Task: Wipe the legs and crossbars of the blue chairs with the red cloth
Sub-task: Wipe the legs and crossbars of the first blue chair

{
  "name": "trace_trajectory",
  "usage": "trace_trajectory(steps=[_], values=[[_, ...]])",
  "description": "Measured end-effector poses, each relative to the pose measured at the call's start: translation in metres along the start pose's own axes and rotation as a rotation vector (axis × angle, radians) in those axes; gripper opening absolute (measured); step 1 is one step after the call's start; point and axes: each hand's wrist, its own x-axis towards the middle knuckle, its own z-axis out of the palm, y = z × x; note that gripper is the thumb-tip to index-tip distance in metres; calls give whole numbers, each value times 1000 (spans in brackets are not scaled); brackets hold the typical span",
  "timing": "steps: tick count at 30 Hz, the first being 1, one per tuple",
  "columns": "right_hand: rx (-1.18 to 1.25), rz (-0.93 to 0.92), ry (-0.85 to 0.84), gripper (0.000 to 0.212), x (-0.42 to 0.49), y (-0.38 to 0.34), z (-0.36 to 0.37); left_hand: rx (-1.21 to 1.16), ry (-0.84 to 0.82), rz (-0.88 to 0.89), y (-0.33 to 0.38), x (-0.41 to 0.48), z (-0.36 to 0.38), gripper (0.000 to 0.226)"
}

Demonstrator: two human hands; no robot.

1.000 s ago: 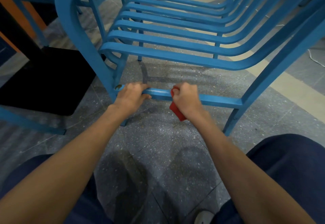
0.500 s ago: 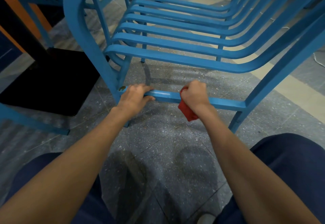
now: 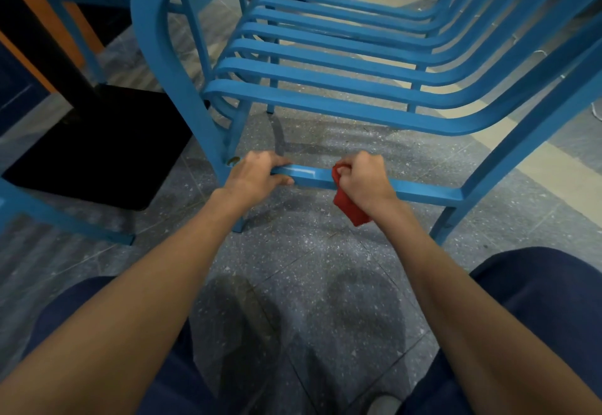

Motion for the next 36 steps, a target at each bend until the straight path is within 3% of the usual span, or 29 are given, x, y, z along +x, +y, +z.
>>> trace_trajectory(steps=[3, 11, 19, 26, 31, 36], values=[[9, 9, 14, 25, 5, -20, 14, 1, 3, -12, 1, 0, 1, 46], [6, -266, 1, 29, -29, -13, 17, -9, 1, -16, 3, -1, 0, 45], [1, -20, -13, 27, 9, -22, 17, -4, 11, -14, 0, -1, 3, 47], [-9, -296, 17, 25, -14, -23, 31, -54, 12, 60, -5, -2, 4, 47], [21, -168, 6, 25, -8, -13, 15, -195, 223, 144, -7, -25, -7, 40], [63, -101, -18, 27, 6, -49, 35, -445, 383, 16, -12, -46, -15, 26]])
